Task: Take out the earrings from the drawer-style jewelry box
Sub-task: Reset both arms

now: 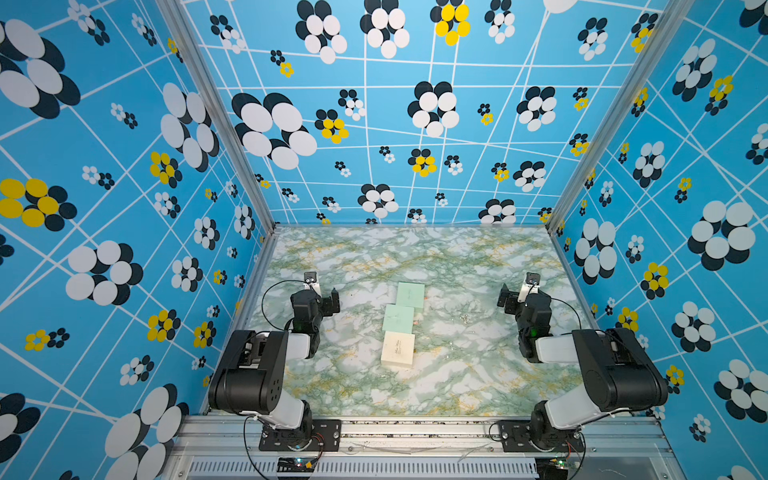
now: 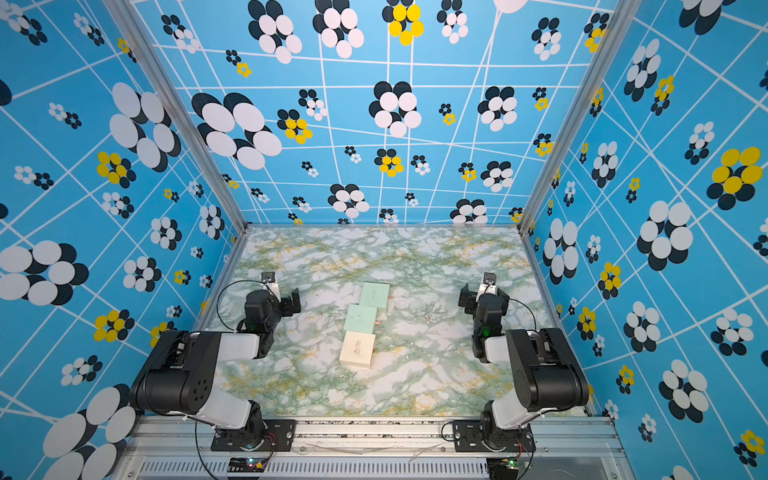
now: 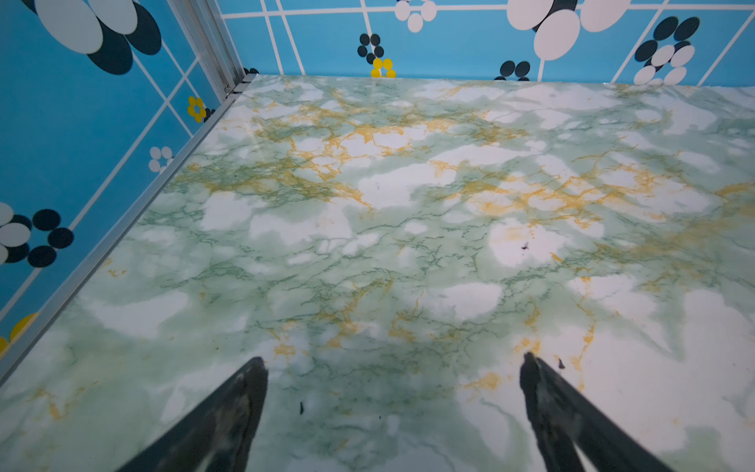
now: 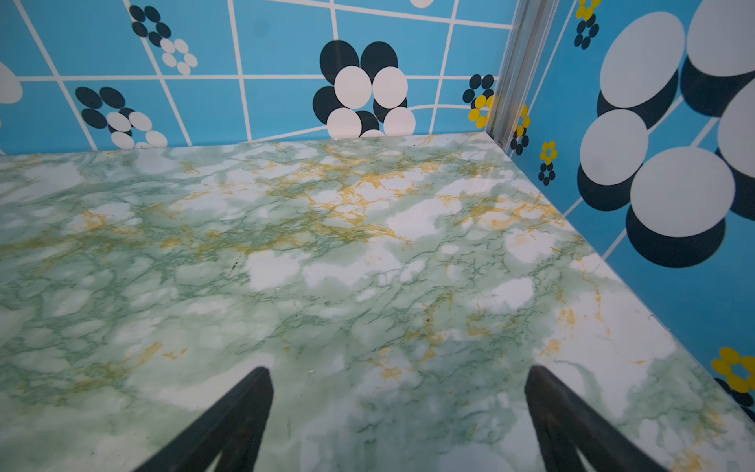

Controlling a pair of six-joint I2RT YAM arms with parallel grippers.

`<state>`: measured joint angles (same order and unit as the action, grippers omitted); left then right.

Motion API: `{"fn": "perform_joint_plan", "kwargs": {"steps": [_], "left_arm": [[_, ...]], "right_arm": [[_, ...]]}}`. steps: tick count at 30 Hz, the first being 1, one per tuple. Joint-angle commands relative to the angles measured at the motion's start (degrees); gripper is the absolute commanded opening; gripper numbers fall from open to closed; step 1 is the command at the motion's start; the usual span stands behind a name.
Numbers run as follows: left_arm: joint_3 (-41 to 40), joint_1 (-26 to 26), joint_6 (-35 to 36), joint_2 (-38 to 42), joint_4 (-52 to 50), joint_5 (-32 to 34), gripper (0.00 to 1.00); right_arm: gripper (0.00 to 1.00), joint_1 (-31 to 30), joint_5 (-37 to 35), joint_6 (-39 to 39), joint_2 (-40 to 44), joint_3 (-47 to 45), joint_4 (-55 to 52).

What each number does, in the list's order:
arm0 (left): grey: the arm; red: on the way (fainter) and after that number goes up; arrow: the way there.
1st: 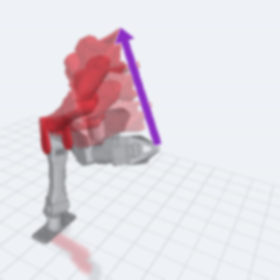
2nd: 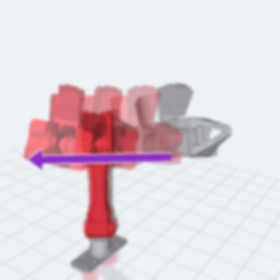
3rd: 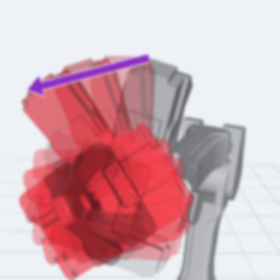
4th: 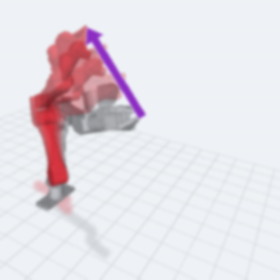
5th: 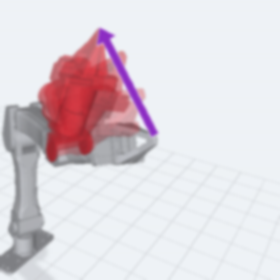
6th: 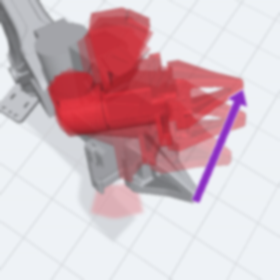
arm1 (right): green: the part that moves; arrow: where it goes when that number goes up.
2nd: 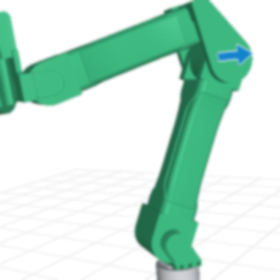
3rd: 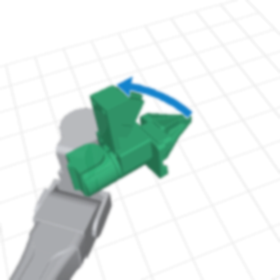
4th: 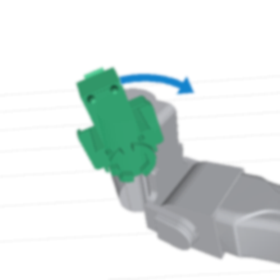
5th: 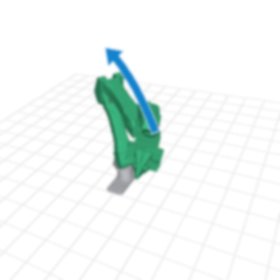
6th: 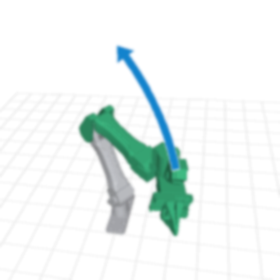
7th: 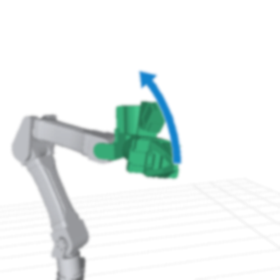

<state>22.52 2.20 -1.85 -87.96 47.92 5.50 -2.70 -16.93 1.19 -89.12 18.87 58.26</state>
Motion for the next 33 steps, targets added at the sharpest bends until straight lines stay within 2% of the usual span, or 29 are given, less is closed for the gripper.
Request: {"fn": "perform_joint_plan", "kwargs": {"steps": [1, 8, 33], "left_arm": [[-0.16, -0.26, 0.86, -0.31, 3.16, -0.90, 0.99], [-0.12, -0.29, 0.88, -0.35, 3.18, -0.89, 0.99], [-0.29, -0.32, 0.79, -0.13, 3.31, -1.07, 0.99]], "right_arm": [[1.00, -0.20, -3.97, 1.87, -0.63, -1.27, 3.86], [1.00, -0.19, -3.48, 1.87, -0.70, 0.96, -0.12], [1.00, -0.16, -3.46, 1.80, -0.64, 1.25, -0.66]]}}
